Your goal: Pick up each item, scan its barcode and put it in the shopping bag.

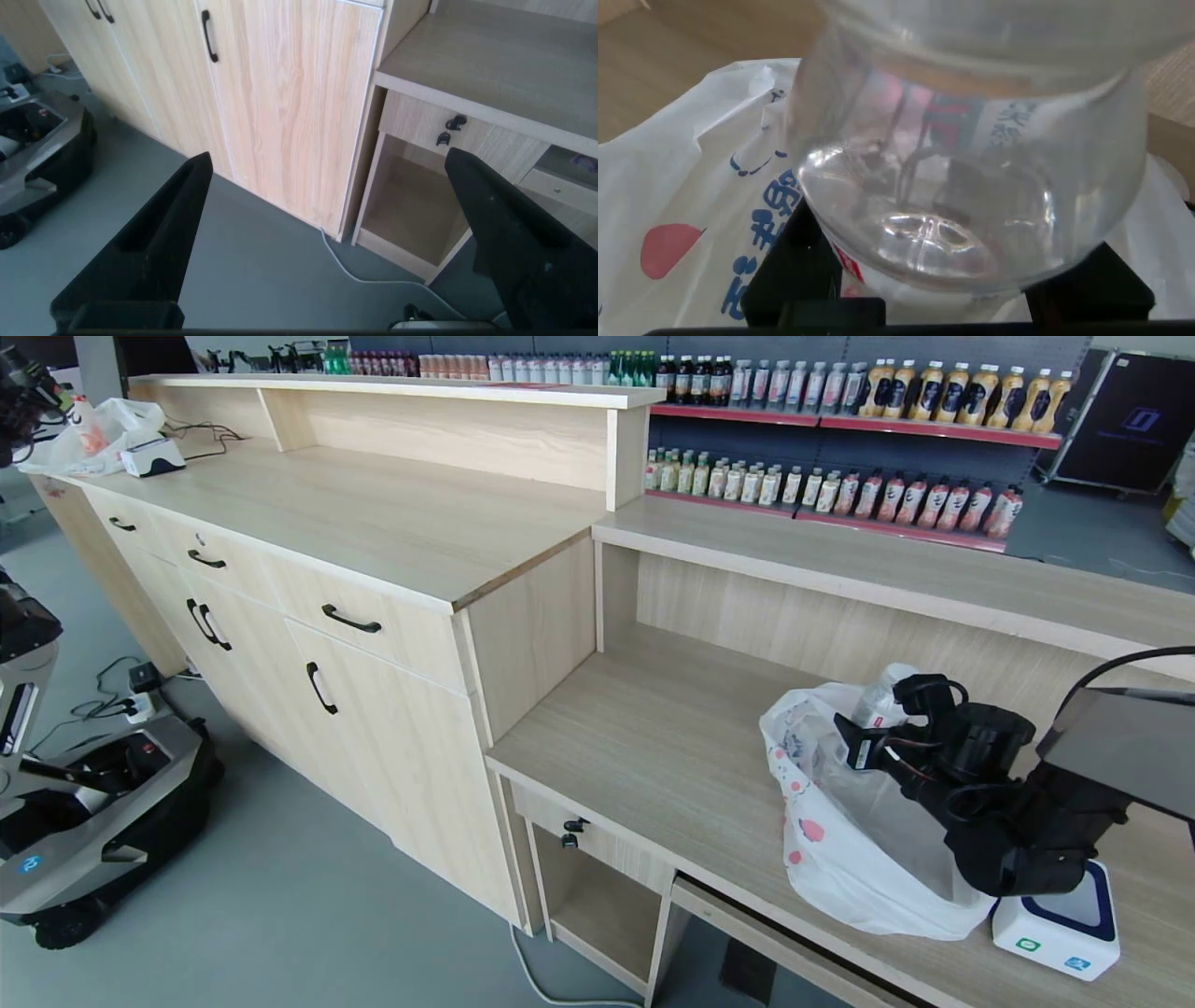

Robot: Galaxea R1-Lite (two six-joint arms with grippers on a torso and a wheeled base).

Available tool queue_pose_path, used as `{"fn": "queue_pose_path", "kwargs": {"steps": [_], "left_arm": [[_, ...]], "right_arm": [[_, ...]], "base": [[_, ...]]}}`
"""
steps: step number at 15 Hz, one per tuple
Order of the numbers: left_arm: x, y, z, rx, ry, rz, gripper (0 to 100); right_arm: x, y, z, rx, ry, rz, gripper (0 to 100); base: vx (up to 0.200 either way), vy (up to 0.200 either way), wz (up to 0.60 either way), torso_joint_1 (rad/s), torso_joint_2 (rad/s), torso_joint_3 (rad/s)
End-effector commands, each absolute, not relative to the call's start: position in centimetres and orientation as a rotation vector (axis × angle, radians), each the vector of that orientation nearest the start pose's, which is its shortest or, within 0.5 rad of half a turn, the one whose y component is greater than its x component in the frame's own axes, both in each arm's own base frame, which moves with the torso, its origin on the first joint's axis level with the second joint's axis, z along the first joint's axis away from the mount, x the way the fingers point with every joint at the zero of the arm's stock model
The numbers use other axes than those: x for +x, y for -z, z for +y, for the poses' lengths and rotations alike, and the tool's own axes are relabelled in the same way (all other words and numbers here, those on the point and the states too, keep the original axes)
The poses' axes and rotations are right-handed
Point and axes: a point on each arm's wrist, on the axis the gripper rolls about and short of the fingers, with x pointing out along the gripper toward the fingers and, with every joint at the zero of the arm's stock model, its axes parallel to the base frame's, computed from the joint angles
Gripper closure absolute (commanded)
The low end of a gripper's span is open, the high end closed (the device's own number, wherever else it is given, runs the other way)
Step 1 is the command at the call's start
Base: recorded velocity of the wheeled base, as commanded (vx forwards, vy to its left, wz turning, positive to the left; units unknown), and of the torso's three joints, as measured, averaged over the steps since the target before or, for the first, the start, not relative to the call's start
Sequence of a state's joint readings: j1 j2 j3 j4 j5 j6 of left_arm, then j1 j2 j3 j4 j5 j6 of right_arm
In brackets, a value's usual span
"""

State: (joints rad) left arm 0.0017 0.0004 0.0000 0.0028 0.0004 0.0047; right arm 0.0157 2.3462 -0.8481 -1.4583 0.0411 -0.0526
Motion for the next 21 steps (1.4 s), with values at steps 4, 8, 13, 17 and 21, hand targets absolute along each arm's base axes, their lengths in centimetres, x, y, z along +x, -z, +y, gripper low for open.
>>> {"fn": "queue_pose_path", "kwargs": {"steps": [4,8,13,17,21], "left_arm": [[-2.3,-7.5,0.0,0.005,-0.002,0.003,0],[-2.3,-7.5,0.0,0.005,-0.002,0.003,0],[-2.3,-7.5,0.0,0.005,-0.003,0.003,0],[-2.3,-7.5,0.0,0.005,-0.002,0.003,0],[-2.3,-7.5,0.0,0.005,-0.003,0.003,0]], "right_arm": [[41.2,-2.2,0.7,-0.051,-0.058,0.060,100],[40.8,-1.4,0.8,-0.051,-0.061,0.095,100],[40.1,-4.5,1.6,-0.052,-0.081,0.041,0],[34.8,-11.3,2.2,-0.068,-0.099,0.037,0],[24.2,-17.5,-0.1,-0.172,-0.032,0.034,0]], "base": [[0.000,0.000,0.00,0.000,0.00,0.000],[0.000,0.000,0.00,0.000,0.00,0.000],[0.000,0.000,0.00,0.000,0.00,0.000],[0.000,0.000,0.00,0.000,0.00,0.000],[0.000,0.000,0.00,0.000,0.00,0.000]]}}
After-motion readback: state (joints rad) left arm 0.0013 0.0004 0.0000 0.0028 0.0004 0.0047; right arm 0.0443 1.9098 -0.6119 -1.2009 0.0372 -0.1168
